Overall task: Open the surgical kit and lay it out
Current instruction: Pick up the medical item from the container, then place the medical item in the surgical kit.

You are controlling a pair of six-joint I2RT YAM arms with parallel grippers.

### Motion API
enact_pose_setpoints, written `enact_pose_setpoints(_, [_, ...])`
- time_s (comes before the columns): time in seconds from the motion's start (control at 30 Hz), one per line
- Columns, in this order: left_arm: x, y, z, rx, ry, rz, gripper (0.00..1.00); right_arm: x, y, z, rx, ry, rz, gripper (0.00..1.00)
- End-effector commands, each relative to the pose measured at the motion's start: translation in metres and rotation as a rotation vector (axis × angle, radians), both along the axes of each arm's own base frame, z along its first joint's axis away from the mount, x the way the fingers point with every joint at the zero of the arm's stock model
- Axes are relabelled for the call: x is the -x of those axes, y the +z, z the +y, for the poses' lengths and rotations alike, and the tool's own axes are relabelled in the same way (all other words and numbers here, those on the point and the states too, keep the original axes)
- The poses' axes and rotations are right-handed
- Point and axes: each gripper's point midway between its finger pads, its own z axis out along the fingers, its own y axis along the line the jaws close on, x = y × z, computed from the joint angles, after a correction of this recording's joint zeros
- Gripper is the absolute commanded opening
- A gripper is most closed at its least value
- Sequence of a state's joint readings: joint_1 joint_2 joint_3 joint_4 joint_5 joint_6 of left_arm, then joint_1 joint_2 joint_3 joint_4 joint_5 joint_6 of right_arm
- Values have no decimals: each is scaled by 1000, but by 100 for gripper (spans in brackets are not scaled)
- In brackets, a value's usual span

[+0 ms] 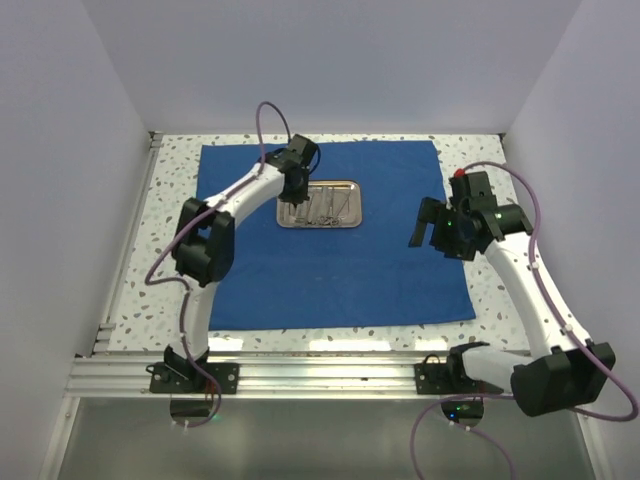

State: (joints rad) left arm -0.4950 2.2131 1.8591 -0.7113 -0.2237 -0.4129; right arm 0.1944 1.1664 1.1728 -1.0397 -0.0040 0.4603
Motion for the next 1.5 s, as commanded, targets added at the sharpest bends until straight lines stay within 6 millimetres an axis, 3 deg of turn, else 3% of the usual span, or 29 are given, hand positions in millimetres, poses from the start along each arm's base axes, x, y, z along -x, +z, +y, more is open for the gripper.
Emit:
enact_pose_setpoints(0.0, [30, 104, -1, 115, 19, -139, 0, -41, 27, 32, -130, 58, -108, 92])
enact_pose_setpoints(0.07, [55, 105, 3, 120, 20, -120, 0, -57, 33, 42, -173, 46, -127, 92])
enact_pose_setpoints(0.1, [81, 103, 7, 130, 24, -100, 0, -69, 30, 49, -188, 47, -128, 91])
enact_pose_setpoints(0.17, [111, 97, 10, 145, 25, -68, 0, -83, 39, 69, -205, 76, -160, 91])
enact_pose_setpoints(0.2, [138, 90, 16, 157, 34, -39, 0, -93, 38, 75, -187, 78, -170, 91])
enact_pose_setpoints(0.27, [164, 80, 20, 174, 37, -11, 0, -110, 32, 101, -168, 122, -153, 89])
enact_pose_setpoints(0.3, [188, 67, 30, 170, 40, 18, 0, -116, 29, 109, -161, 132, -148, 88])
enact_pose_setpoints(0.4, [223, 43, 44, 194, 76, 61, 0, -144, 16, 141, -152, 153, -138, 76])
enact_pose_setpoints(0.43, [228, 39, 45, 210, 98, 66, 0, -155, 19, 150, -161, 150, -155, 66])
enact_pose_setpoints(0.5, [240, 27, 48, 243, 109, 71, 0, -172, -4, 165, -146, 148, -121, 56])
enact_pose_setpoints(0.53, [242, 24, 49, 253, 110, 69, 2, -185, 6, 172, -159, 147, -150, 54])
enact_pose_setpoints(0.57, [245, 20, 48, 267, 103, 69, 16, -191, 1, 177, -147, 142, -146, 54])
enact_pose_setpoints(0.6, [250, 10, 51, 265, 104, 79, 31, -198, -26, 181, -123, 139, -88, 53])
enact_pose_setpoints(0.63, [249, 9, 49, 276, 109, 68, 59, -210, -14, 189, -132, 145, -120, 52])
enact_pose_setpoints(0.67, [249, 7, 49, 275, 106, 72, 70, -215, -21, 196, -125, 153, -108, 51])
enact_pose_setpoints(0.7, [250, 5, 49, 275, 106, 74, 81, -219, -42, 202, -109, 159, -71, 51])
enact_pose_setpoints(0.73, [251, 5, 50, 271, 109, 74, 96, -230, -35, 208, -112, 163, -103, 50])
enact_pose_setpoints(0.77, [250, 7, 51, 269, 113, 69, 98, -235, -38, 213, -98, 162, -109, 50])
enact_pose_setpoints(0.8, [251, 12, 52, 271, 113, 65, 98, -237, -62, 215, -71, 161, -61, 50])
enact_pose_setpoints(0.83, [252, 14, 55, 266, 113, 61, 99, -246, -52, 222, -80, 165, -93, 50])
enact_pose_setpoints(1.0, [257, 33, 67, 250, 118, 22, 100, -257, -88, 219, -19, 111, -45, 49])
enact_pose_setpoints(1.27, [260, 47, 77, 230, 115, -9, 99, -242, -140, 212, 69, 55, 49, 47])
enact_pose_setpoints(1.47, [260, 51, 81, 206, 106, -11, 98, -233, -166, 223, 82, 69, 83, 45])
